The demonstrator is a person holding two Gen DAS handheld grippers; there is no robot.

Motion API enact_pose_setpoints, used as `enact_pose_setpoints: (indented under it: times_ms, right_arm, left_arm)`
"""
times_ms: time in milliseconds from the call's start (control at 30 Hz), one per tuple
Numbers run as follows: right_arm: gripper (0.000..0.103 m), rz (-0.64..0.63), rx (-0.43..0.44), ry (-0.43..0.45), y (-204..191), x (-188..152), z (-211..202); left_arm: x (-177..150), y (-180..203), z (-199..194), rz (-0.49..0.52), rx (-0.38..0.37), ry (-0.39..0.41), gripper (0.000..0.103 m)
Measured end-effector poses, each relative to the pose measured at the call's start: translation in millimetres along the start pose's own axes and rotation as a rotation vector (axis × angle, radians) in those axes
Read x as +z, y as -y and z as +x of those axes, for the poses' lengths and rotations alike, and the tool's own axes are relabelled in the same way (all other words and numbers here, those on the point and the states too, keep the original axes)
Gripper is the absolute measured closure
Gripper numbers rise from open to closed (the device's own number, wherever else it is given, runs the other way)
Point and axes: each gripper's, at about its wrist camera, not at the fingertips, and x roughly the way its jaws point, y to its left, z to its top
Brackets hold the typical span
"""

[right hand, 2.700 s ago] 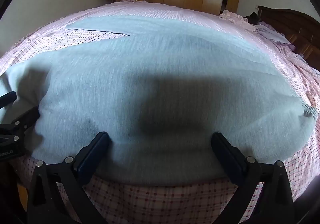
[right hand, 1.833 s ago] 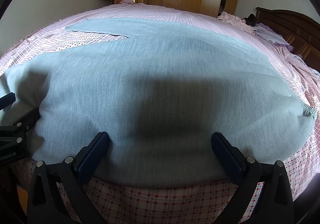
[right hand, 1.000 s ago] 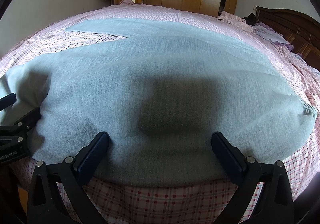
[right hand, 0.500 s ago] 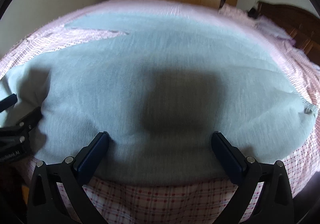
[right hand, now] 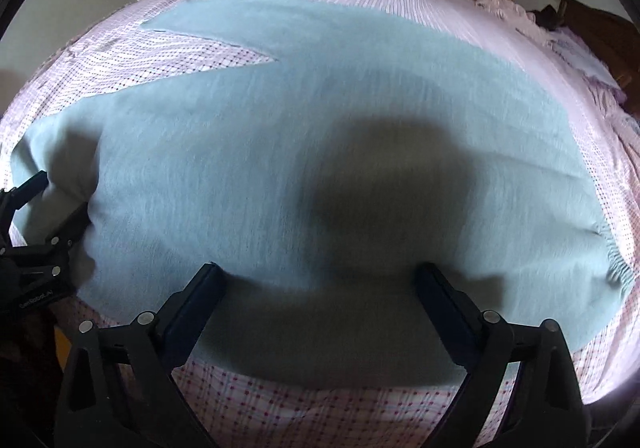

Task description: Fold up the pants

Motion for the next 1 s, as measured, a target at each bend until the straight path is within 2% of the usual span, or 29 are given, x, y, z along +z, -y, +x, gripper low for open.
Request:
enact_pose_setpoints:
  times_ms: [100, 200, 233, 333, 367, 533, 633, 767, 933, 1000]
  right_arm:
    - [0.004, -0.016, -0.002, -0.001, -2.7, 0.8, 6.2]
    - [0.004, -0.011, -0.011, 0.002, -6.1, 0.9, 8.8]
    - [0.004, -0.009, -0.016, 0.02, -7.5, -1.8, 7.8]
    - [0.004, -0.007, -0.028, 0.149, -10.7, -20.6, 2.0]
    - [0.004, -0.004, -0.044, 0.162, -13.0, -22.1, 3.9]
    - [0.004, 0.015, -0.064, 0.166, -17.5, -19.2, 5.4]
    - [0.004, 0.013, -0.065, 0.171, -17.6, -16.5, 6.1]
    - [0.004, 0.015, -0.063, 0.179, -20.3, -24.2, 3.5]
    - [0.004, 0.015, -0.064, 0.195, -21.1, -27.8, 3.0]
    - [0.004, 0.016, -0.064, 0.194, -21.3, -27.8, 3.3]
  left_arm:
    - [0.7, -0.4, 0.8, -0.012, -0.005, 0.003, 0.0]
    - [1.8, -0.1, 0.4, -0.011, -0.008, 0.003, 0.0]
    - [1.5, -1.0, -0.2, -0.011, -0.012, 0.002, 0.0]
    - [1.4, -1.5, -1.2, -0.015, -0.023, -0.001, 0.0]
    - [1.5, -1.7, -1.2, -0.015, -0.025, -0.004, 0.0]
    - [2.1, -2.3, -3.9, -0.019, -0.041, -0.017, 0.0]
    - [2.4, -11.4, -8.7, -0.041, -0.094, -0.023, 0.0]
    - [4.4, -45.5, -29.4, -0.159, -0.216, -0.029, 0.005]
    - [2.5, -113.1, -72.8, -0.376, -0.197, 0.055, 0.005]
    - [-2.3, -143.3, -84.2, -0.47, -0.245, 0.067, 0.007]
